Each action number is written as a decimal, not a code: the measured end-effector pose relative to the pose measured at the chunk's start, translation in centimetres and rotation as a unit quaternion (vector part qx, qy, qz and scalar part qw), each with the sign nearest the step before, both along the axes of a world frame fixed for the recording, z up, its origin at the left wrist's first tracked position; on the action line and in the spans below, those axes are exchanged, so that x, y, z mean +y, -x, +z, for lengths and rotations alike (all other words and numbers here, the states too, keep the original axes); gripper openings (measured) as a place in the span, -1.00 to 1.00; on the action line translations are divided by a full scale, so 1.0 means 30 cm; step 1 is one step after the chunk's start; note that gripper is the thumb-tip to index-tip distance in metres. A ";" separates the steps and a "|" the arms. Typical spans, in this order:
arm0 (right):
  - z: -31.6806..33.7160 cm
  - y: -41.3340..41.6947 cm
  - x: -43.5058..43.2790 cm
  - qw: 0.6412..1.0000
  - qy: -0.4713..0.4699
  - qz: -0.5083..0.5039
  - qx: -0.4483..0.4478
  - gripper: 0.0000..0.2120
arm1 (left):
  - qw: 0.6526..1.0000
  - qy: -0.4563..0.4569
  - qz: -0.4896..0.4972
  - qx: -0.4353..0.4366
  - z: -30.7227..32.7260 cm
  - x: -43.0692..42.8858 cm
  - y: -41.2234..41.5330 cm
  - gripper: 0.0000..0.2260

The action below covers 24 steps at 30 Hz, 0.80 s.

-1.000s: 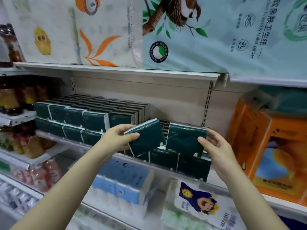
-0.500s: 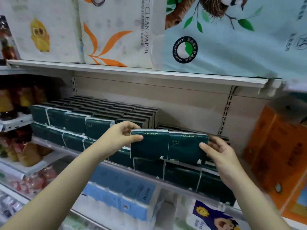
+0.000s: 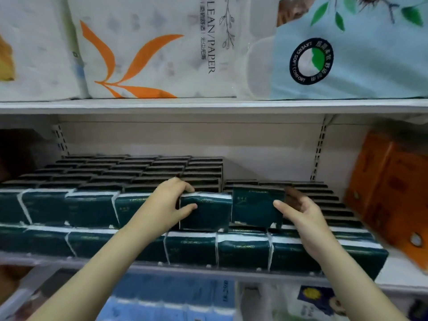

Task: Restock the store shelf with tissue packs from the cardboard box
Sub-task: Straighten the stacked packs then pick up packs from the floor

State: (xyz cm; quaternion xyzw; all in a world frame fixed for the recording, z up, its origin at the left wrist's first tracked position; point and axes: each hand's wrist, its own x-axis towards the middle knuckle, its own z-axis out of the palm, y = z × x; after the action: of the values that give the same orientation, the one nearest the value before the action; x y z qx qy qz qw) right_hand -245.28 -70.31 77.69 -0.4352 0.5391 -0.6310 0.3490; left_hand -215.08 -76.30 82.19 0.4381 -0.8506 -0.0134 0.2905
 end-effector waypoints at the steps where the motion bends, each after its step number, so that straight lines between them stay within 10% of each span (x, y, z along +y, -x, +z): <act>1: -0.002 -0.008 -0.001 1.000 -0.001 -0.005 0.001 -0.56 | 1.000 0.019 -0.004 -0.010 -0.010 -0.008 -0.004 -0.70; 24: 0.019 -0.032 0.065 0.999 0.003 -0.023 0.040 -0.62 | 0.975 0.131 0.006 -0.181 -0.048 0.008 -0.015 -0.41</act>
State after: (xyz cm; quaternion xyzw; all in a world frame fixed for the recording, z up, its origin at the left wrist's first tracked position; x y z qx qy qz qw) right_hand -244.33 -68.36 78.26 -0.4482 0.5606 -0.6229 0.3112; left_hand -214.63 -76.07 80.74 0.3966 -0.8807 0.1796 0.1866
